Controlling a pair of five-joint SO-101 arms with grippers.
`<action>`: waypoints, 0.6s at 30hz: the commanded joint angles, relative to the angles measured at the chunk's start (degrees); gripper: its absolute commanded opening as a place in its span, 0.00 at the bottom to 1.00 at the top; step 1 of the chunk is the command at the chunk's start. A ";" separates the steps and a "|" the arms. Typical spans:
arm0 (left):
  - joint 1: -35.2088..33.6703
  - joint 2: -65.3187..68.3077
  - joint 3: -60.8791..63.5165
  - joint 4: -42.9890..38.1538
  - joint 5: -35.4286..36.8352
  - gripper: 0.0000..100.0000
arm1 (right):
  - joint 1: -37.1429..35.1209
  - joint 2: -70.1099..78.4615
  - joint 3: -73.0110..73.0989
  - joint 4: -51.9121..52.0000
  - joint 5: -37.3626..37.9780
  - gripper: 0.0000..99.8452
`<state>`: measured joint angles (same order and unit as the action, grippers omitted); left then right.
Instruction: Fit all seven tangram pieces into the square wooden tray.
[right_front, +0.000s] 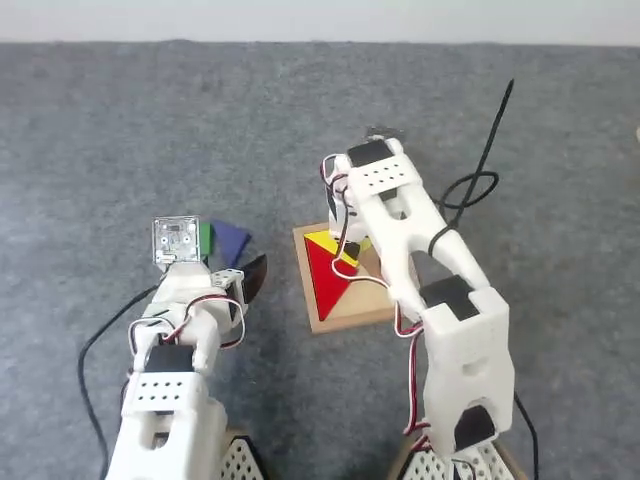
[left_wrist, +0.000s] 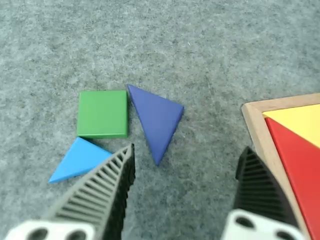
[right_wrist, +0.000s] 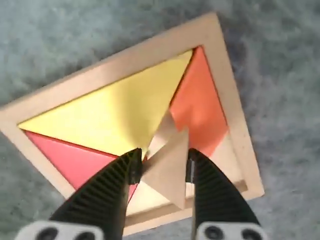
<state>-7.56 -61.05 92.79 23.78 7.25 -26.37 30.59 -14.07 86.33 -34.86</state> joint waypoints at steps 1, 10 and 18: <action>0.44 -1.41 -0.22 0.18 -0.62 0.31 | -0.57 -1.89 -2.02 1.01 -0.88 0.10; 0.44 -1.41 -0.22 0.18 -0.62 0.31 | -0.57 -1.89 -2.11 1.19 4.13 0.16; 0.44 -1.41 -0.22 0.18 -0.62 0.31 | -0.57 -1.89 -2.11 1.19 5.71 0.28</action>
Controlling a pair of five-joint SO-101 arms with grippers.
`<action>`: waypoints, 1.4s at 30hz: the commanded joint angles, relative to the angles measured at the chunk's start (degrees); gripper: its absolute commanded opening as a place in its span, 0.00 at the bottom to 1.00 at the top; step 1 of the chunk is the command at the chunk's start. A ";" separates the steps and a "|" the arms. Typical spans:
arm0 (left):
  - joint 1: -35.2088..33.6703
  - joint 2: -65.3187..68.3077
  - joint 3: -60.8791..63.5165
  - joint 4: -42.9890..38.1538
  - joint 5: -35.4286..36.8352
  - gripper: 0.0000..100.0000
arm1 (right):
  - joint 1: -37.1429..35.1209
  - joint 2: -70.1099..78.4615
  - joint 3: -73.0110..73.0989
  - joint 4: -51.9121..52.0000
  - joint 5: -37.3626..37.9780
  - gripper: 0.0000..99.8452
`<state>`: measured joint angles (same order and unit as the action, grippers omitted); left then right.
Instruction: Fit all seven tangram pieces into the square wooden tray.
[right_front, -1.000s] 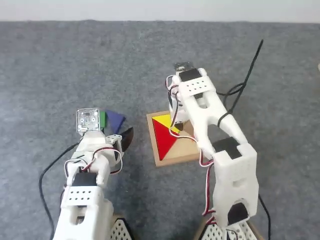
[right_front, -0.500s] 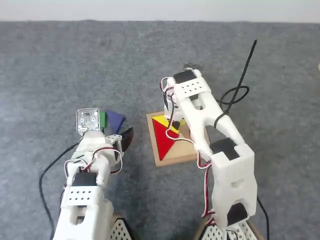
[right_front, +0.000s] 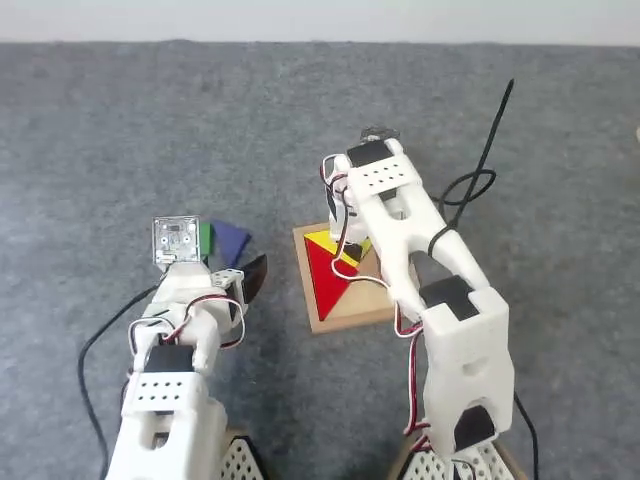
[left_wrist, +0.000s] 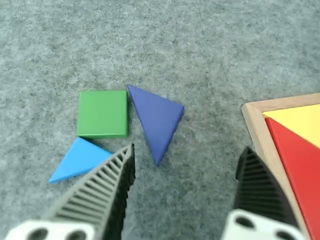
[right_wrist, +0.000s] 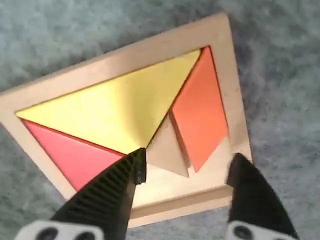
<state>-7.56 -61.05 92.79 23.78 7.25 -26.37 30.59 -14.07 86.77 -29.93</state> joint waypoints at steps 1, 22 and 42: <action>0.44 -1.41 -0.22 0.18 -0.62 0.31 | -0.57 -1.89 -2.11 0.75 0.88 0.28; 0.00 -1.41 -0.22 0.18 -0.62 0.31 | 17.19 -2.51 -9.41 11.12 28.66 0.07; -1.85 -1.49 -0.31 0.97 -0.53 0.31 | 24.13 -60.26 59.16 -31.43 38.15 0.03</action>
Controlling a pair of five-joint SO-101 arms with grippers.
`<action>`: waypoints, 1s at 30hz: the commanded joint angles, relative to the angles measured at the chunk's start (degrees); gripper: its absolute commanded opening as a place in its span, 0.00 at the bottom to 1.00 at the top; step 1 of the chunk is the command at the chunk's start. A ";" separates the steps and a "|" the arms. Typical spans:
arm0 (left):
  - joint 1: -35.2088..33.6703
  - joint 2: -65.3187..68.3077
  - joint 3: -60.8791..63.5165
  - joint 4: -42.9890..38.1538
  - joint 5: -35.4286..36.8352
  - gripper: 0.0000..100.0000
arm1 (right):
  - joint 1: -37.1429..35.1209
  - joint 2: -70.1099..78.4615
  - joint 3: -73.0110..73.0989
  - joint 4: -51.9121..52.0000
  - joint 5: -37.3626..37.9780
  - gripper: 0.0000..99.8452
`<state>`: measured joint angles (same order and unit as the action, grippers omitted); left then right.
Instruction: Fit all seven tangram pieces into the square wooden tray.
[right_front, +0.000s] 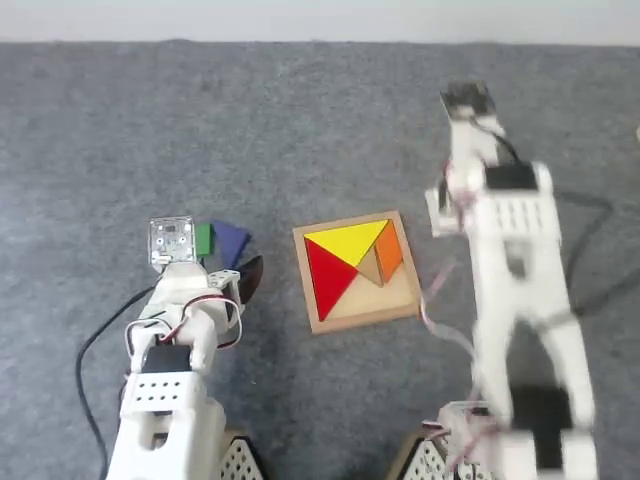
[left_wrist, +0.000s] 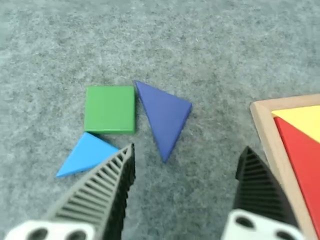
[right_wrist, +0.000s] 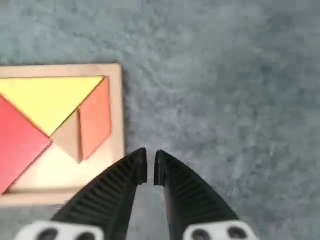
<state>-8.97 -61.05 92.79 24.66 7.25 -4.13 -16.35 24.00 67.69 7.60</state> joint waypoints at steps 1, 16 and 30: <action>-0.44 -1.49 -0.31 0.09 -0.53 0.31 | 1.98 -15.78 26.55 -16.13 0.88 0.03; -10.20 1.76 -37.05 35.60 -8.62 0.31 | 4.18 -20.00 40.35 -23.43 2.11 0.03; -11.69 47.38 -70.29 48.44 -16.53 0.31 | 1.98 -20.18 40.09 -19.74 2.02 0.03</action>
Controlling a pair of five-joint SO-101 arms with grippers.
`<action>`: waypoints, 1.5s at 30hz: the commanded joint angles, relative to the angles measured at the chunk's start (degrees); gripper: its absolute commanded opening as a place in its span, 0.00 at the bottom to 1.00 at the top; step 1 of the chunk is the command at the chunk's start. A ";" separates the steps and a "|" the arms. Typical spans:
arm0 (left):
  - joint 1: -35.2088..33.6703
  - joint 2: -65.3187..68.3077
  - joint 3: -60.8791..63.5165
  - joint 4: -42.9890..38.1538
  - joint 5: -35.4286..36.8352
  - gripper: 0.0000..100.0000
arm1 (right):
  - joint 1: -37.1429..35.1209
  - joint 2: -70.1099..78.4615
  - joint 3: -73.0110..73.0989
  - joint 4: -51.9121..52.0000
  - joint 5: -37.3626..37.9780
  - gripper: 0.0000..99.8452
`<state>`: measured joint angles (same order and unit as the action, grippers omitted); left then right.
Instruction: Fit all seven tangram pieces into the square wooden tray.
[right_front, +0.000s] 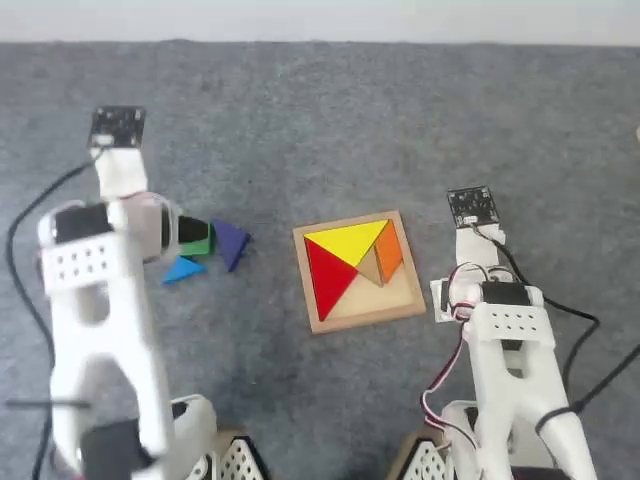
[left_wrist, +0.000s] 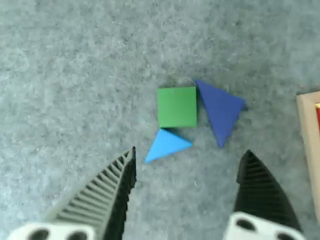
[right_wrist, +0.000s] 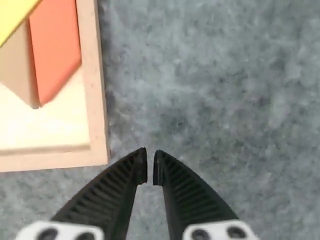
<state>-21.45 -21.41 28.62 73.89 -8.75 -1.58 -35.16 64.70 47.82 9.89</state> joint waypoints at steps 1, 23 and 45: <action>0.97 10.46 -6.55 -2.11 -0.44 0.31 | -0.57 -1.36 -0.53 0.13 -0.26 0.03; 2.37 34.99 -8.75 -13.36 1.49 0.28 | -3.38 -1.27 0.00 -0.48 0.35 0.03; 2.64 42.46 -17.89 -7.03 -3.16 0.07 | -3.38 -1.27 0.09 -1.01 0.35 0.03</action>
<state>-18.90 20.09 12.09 63.16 -9.89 -4.84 -35.16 65.41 47.82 9.89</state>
